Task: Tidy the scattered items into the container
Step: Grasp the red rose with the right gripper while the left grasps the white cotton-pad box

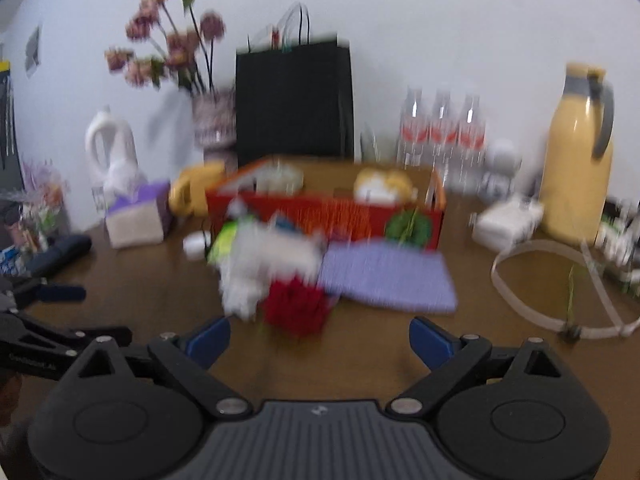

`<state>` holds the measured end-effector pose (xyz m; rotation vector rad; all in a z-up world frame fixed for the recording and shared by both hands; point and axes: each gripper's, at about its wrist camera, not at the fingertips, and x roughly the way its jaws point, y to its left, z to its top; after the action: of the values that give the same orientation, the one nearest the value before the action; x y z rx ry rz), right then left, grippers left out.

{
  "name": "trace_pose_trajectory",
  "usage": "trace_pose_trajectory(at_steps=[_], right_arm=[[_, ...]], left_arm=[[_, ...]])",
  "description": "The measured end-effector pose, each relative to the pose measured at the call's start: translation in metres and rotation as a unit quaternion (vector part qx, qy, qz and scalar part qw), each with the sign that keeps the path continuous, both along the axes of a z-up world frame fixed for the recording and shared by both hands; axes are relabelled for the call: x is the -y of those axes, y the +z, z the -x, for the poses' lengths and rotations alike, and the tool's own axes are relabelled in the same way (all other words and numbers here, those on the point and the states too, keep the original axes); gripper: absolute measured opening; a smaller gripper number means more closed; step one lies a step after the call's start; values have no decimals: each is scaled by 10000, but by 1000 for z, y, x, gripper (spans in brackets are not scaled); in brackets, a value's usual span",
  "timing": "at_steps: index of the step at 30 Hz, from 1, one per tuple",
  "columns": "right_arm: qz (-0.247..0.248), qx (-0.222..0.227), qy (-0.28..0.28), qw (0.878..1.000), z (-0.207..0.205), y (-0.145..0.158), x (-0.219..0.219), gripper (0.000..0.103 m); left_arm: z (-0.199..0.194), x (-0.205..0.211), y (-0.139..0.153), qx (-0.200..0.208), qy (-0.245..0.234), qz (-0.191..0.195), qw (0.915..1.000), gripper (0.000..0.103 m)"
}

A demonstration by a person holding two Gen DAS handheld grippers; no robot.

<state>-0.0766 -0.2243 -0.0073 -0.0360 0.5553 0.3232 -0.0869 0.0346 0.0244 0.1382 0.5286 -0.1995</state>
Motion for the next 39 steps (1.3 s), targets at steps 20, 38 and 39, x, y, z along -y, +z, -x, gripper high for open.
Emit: trace_pose_trajectory(at_steps=[20,38,39], right_arm=[[75,-661,16,9978,-87,-32,-50,51],[-122,-614,-643,9960,-24,-20,33,41],[-126,-628,-650,9958,-23,-22,33,41]], left_arm=[[-75,7,13,286,-532,-138,9981,103],[-161,77,3,-960,-1841,-11,9782,80],[-161,74,3,-961,-1825,59,9785,79]])
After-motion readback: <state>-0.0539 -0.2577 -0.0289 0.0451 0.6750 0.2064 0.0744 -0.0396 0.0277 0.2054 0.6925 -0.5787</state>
